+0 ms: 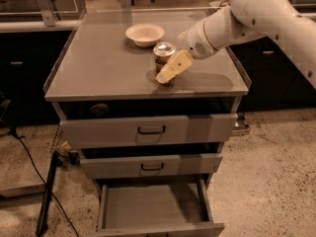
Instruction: Place orange can into bottom drawer
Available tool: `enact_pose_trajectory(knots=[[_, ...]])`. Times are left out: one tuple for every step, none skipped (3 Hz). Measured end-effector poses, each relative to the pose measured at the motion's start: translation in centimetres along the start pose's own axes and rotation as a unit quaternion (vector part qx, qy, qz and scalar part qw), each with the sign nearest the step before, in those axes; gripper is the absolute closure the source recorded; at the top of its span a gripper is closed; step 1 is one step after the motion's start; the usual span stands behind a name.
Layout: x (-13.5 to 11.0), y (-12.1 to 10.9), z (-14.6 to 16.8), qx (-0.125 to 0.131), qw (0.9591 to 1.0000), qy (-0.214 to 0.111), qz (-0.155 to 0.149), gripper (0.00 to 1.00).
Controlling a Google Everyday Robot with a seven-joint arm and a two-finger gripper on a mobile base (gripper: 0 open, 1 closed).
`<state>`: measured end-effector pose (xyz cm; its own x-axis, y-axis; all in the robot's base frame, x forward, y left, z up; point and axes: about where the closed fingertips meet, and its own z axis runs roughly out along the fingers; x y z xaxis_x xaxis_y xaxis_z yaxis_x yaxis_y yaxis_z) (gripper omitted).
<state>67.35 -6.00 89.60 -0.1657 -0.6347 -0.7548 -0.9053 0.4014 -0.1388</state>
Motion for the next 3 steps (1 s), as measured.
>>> enact_pose_trajectory(knots=[[-0.24, -0.23, 1.65, -0.004, 1.0000, -0.007, 0.001, 0.00], [-0.26, -0.26, 1.85, -0.005, 1.0000, -0.007, 0.001, 0.15], [-0.26, -0.26, 1.85, -0.005, 1.0000, -0.007, 0.001, 0.38]])
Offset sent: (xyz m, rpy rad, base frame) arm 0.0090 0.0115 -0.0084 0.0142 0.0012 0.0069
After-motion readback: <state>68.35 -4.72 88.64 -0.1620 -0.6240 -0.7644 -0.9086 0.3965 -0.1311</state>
